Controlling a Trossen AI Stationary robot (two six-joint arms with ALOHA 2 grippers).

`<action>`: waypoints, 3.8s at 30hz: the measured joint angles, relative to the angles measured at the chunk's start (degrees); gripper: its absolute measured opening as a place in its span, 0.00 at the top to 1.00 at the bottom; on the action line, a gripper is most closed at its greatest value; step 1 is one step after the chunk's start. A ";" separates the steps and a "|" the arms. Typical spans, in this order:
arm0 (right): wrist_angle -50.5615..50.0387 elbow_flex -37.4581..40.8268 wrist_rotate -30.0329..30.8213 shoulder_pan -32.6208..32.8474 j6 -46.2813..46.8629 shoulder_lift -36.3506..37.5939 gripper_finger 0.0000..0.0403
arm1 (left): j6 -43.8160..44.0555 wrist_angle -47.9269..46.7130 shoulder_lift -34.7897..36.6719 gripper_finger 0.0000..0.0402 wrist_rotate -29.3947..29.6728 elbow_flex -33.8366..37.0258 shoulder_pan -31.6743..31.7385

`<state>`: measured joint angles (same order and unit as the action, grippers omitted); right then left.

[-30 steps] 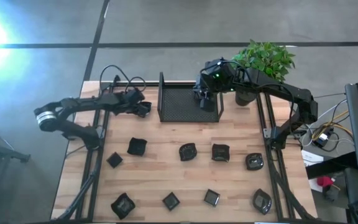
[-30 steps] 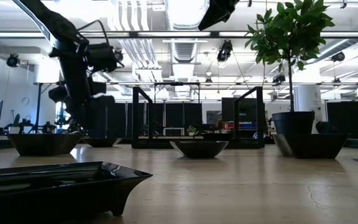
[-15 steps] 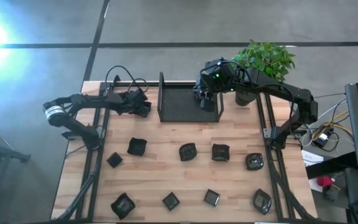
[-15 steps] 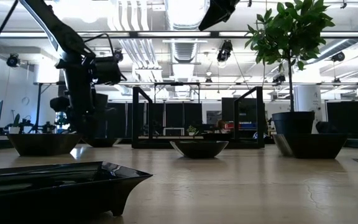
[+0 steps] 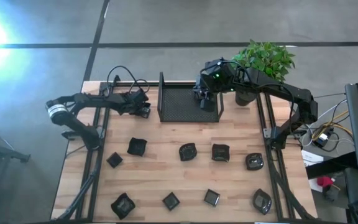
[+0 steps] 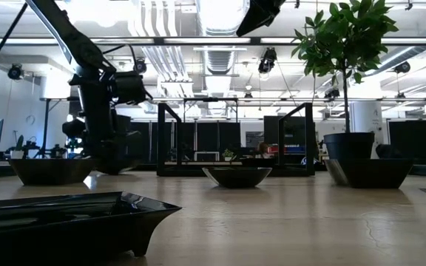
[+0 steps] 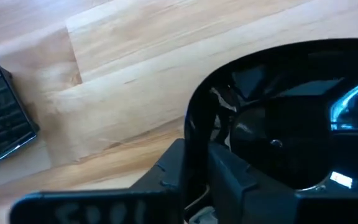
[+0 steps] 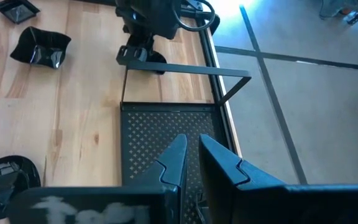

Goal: Pick & Place Mini shaped plates
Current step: Put the black leaf-shaped plate on the shelf

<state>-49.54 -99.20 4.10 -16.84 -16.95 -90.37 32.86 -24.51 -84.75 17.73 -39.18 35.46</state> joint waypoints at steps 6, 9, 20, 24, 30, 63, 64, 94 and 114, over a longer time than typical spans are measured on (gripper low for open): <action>0.01 0.00 0.01 0.00 0.01 0.00 0.90 | -1.29 -0.11 1.60 0.99 -0.22 0.00 0.00; -0.02 0.00 0.04 0.00 -0.05 0.00 0.90 | -1.58 -0.46 2.82 1.00 -0.45 0.00 -0.03; -0.19 0.00 0.42 -0.02 -0.13 0.29 0.90 | -3.21 -3.60 11.01 1.00 -0.18 0.11 -0.02; -0.19 0.00 0.42 -0.04 -0.02 0.93 0.90 | -3.36 -5.48 15.39 1.00 0.52 0.08 -0.02; -0.23 0.00 0.48 -0.04 0.02 1.89 0.90 | -4.37 -9.35 21.06 1.00 3.47 -1.84 -0.02; -1.17 0.00 0.42 -0.09 -0.17 3.39 0.90 | -21.78 -12.01 1.32 1.00 -4.04 -41.37 -0.04; -1.20 0.00 0.42 -0.09 -0.17 3.41 0.90 | -22.40 -12.06 -0.22 1.00 -5.19 -42.61 -0.08; -1.13 0.00 0.52 -0.04 0.02 3.74 0.90 | -49.72 -8.43 -27.12 1.00 -19.96 -53.09 -1.03; -1.17 0.00 0.50 -0.04 0.02 3.74 0.90 | -50.30 -8.39 -35.13 1.00 -12.58 -57.66 -0.90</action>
<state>-50.72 -99.20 4.59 -16.88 -16.93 -86.63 -17.45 -32.91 -119.87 5.15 -96.84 34.57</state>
